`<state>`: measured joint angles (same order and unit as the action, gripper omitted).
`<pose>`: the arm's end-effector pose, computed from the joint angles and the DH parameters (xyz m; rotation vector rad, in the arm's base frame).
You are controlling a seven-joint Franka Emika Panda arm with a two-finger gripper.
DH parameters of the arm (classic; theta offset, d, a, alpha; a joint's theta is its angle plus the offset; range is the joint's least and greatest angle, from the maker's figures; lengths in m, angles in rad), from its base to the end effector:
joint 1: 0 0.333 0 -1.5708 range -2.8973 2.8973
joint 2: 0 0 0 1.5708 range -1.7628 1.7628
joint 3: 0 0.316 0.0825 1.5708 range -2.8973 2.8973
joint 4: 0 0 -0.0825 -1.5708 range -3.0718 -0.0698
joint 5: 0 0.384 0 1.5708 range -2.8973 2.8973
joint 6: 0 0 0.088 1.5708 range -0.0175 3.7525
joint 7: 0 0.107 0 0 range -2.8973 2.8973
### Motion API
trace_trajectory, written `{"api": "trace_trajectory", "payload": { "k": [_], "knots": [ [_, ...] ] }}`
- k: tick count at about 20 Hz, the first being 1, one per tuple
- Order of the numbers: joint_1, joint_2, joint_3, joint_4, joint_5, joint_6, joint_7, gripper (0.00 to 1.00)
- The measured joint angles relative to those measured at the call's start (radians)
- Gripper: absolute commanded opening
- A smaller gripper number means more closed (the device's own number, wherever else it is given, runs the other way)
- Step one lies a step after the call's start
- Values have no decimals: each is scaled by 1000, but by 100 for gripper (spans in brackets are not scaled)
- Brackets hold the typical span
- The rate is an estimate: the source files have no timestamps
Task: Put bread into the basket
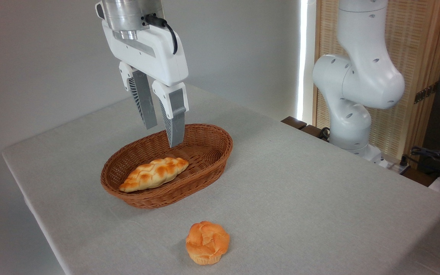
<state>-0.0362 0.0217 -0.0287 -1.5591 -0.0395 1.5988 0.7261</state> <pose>0.5626 -0.0405 0.6205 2.8696 -1.1968 0.0467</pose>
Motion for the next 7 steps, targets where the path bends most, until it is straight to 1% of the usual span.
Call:
{"api": "trace_trajectory", "payload": {
  "k": [7],
  "knots": [
    [1, 0, 5, 0, 0, 0, 0, 100]
  ]
}}
